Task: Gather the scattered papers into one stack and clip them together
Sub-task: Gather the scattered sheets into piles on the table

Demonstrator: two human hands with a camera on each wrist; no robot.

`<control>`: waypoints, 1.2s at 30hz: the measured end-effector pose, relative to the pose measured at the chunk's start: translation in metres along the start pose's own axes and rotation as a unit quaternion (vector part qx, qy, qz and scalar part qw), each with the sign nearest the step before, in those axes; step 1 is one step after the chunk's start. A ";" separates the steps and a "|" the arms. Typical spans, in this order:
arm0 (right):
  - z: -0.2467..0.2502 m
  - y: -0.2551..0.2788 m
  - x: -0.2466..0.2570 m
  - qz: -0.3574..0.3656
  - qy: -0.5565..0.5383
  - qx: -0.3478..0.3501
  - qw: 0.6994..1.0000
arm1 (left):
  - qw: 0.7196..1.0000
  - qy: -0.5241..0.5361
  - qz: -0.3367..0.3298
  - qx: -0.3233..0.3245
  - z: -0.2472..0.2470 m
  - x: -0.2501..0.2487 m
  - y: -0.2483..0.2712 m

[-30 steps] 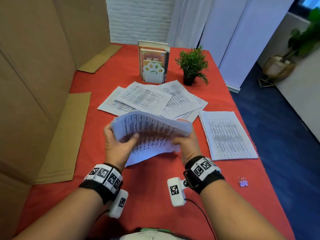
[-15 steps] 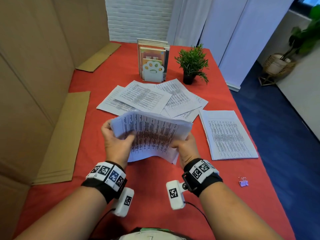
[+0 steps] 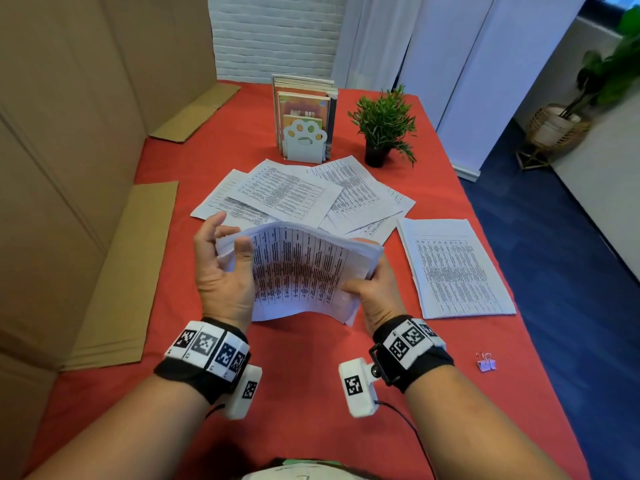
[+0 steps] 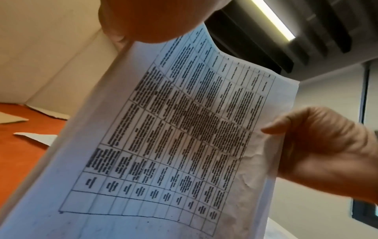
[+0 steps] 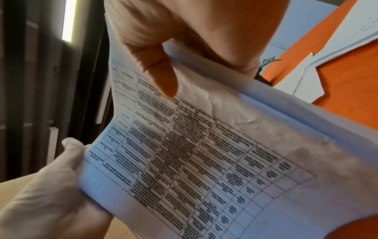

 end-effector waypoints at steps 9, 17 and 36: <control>-0.017 0.009 0.047 0.197 0.105 0.025 0.974 | 0.989 -0.091 -0.115 -0.017 0.002 -0.012 -0.008; -0.020 0.015 0.065 0.296 0.157 -0.008 0.942 | 0.997 -0.024 -0.077 0.021 0.001 0.002 -0.010; 0.024 -0.011 -0.038 -0.039 -0.009 -0.070 0.997 | 0.968 0.031 0.185 0.165 -0.034 0.094 0.032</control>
Point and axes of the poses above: each hand's wrist, its own y-axis away from the middle knuckle, its own z-axis out of the back of the hand, x = y × z, the point moved 10 cm from there along -y, towards the middle knuckle, and after that the axes turned 13 degrees about -y, right-handed, at the moved point
